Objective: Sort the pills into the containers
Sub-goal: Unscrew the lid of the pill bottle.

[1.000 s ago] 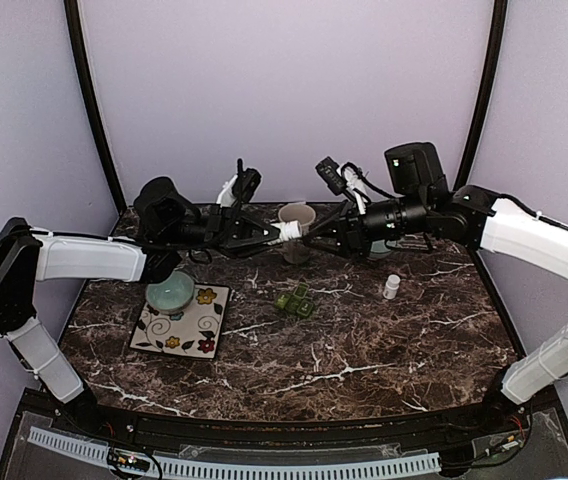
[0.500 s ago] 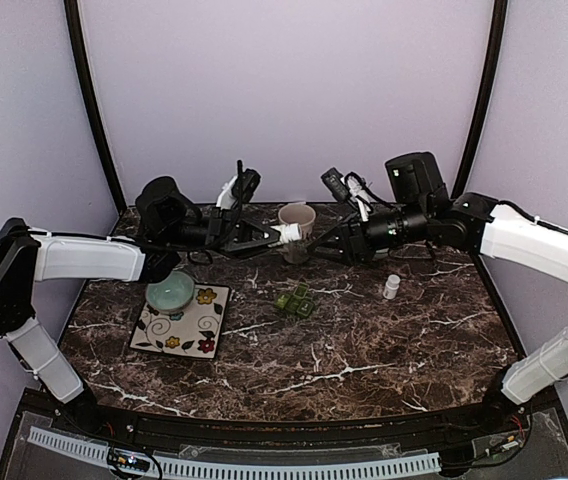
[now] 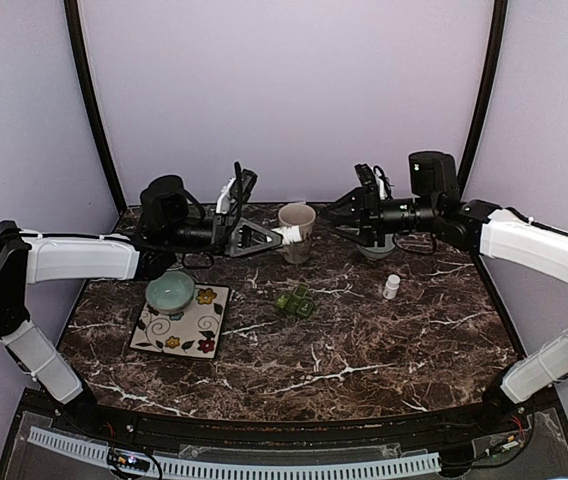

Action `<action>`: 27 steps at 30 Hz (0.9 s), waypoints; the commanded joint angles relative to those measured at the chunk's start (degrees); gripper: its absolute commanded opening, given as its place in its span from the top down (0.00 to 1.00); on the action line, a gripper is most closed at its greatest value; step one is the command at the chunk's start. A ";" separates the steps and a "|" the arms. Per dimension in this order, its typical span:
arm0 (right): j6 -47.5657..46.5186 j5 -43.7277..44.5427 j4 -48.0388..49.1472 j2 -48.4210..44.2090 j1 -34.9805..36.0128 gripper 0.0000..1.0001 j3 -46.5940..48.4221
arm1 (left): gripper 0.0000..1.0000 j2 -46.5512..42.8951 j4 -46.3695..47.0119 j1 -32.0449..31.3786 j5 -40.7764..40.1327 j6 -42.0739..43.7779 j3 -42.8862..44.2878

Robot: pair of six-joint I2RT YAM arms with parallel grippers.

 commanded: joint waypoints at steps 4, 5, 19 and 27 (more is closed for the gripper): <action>18.33 -9.07 11.67 1.43 0.03 0.54 0.42 | 1.00 -2.91 -10.39 -0.06 -2.90 12.72 3.17; 18.57 -9.45 11.30 1.78 0.03 0.54 0.71 | 1.00 -2.80 -11.00 -0.09 -3.27 13.42 3.40; 19.83 -11.97 11.71 5.33 1.55 0.56 0.88 | 1.00 0.15 -15.30 -0.12 -2.91 17.23 7.39; 20.90 -12.70 12.92 6.14 1.78 0.56 3.67 | 1.00 1.23 -16.36 -0.10 -2.58 17.98 8.21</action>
